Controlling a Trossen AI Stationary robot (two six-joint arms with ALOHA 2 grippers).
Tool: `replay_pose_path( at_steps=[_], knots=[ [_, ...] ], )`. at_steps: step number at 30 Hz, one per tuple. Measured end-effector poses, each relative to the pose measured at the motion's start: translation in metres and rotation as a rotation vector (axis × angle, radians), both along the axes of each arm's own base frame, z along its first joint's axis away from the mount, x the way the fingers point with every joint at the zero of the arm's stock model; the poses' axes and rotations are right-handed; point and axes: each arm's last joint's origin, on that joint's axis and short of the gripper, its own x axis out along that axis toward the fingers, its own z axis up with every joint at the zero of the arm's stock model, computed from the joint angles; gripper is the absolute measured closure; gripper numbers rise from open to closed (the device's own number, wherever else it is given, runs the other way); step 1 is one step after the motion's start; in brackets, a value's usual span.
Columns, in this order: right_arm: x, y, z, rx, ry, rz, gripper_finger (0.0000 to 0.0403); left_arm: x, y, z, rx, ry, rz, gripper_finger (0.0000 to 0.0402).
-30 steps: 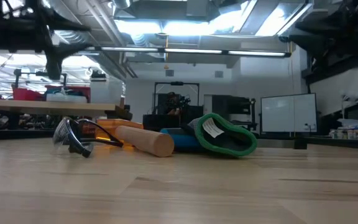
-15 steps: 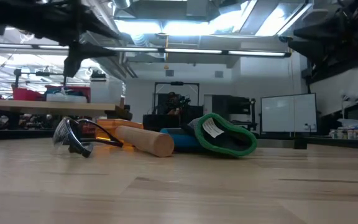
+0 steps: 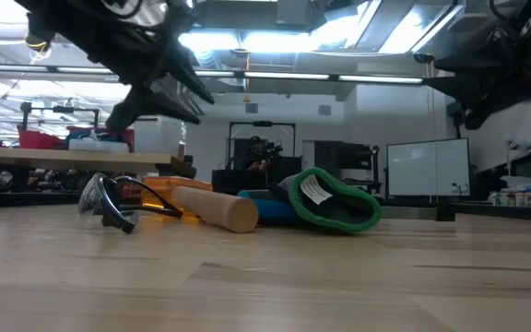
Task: Coil cords
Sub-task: Move the orange hammer to the upper right of the table
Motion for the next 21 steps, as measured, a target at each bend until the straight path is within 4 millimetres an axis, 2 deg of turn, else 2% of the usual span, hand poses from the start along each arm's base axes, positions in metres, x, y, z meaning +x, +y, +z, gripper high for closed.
replay_pose_path(
  at_steps=[13, 21],
  knots=[
    [0.0, 0.0, -0.007, 0.011, 0.066, 0.016, 0.026, 0.024, -0.004, -0.033, -0.184, 0.096, 0.073, 0.0251],
    [0.0, 0.0, -0.006, 0.011, 0.059, 0.017, 0.026, 0.035, -0.002, -0.037, -0.249, 0.1, 0.112, 0.0251]
  ],
)
